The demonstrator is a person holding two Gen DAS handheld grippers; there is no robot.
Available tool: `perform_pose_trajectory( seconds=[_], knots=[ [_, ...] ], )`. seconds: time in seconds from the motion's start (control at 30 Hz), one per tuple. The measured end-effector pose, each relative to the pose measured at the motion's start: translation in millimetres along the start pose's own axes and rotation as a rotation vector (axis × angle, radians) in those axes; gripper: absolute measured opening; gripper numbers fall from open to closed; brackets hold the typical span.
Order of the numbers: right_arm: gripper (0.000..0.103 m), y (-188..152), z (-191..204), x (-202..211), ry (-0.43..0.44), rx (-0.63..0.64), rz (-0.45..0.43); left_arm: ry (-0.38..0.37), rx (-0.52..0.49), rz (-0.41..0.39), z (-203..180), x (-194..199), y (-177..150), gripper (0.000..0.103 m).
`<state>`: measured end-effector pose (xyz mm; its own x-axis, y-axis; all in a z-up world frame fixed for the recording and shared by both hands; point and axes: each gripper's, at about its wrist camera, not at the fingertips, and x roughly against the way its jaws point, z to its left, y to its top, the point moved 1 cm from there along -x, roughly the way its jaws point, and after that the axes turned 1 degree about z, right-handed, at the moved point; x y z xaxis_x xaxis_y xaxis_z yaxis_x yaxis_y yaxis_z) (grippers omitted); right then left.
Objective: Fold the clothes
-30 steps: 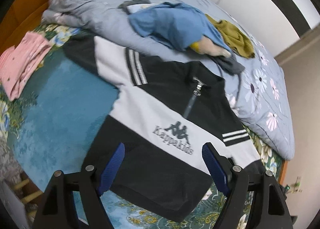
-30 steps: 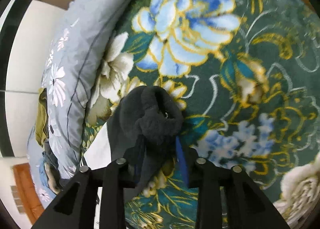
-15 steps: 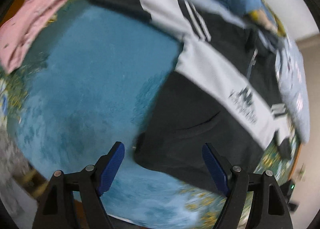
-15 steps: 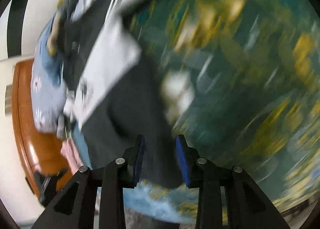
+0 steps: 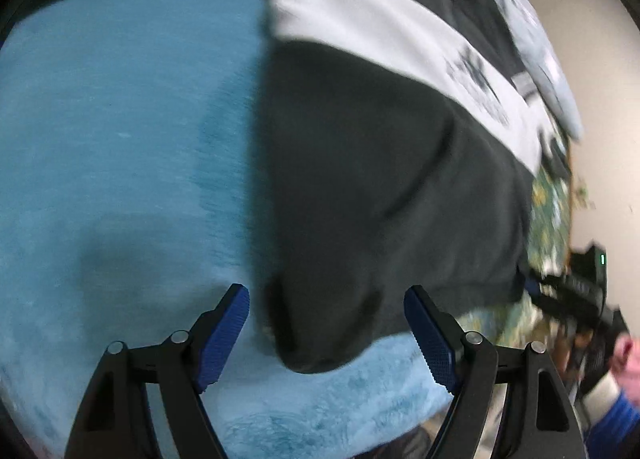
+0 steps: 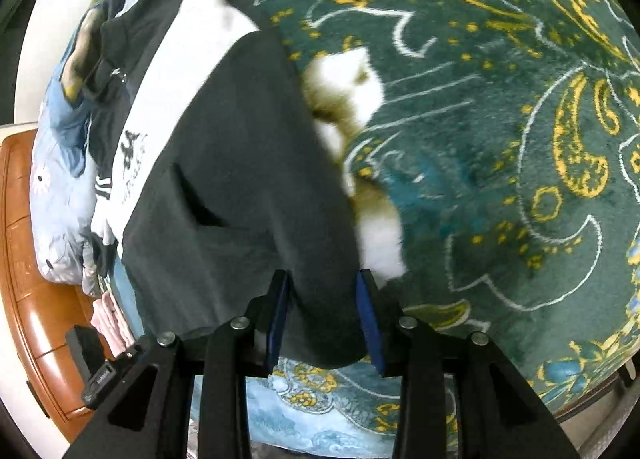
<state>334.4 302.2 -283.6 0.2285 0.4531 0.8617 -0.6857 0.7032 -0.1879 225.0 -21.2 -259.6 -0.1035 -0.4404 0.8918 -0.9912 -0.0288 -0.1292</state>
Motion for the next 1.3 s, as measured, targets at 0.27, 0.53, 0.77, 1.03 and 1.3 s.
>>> perform_pose_trajectory(
  seconds=[0.27,0.53,0.77,1.03,1.3],
  knots=[
    [0.034,1,7,2,-0.09,0.031,0.001,-0.032,-0.024,0.036,12,-17,-6,0.063],
    [0.035,2,-12,-9,-0.064,-0.035,-0.004,-0.022,-0.043,0.02,9,-21,-7,0.064],
    [0.017,1,-8,-4,-0.017,-0.065,0.023,-0.047,0.006,0.024,6,-15,-16,0.031],
    [0.013,11,-8,12,-0.062,-0.052,0.032,-0.035,0.048,0.012,1,-6,-38,0.023],
    [0.017,24,0,15,-0.05,-0.005,0.057,0.008,0.033,-0.025,-6,9,-30,0.053]
  ],
)
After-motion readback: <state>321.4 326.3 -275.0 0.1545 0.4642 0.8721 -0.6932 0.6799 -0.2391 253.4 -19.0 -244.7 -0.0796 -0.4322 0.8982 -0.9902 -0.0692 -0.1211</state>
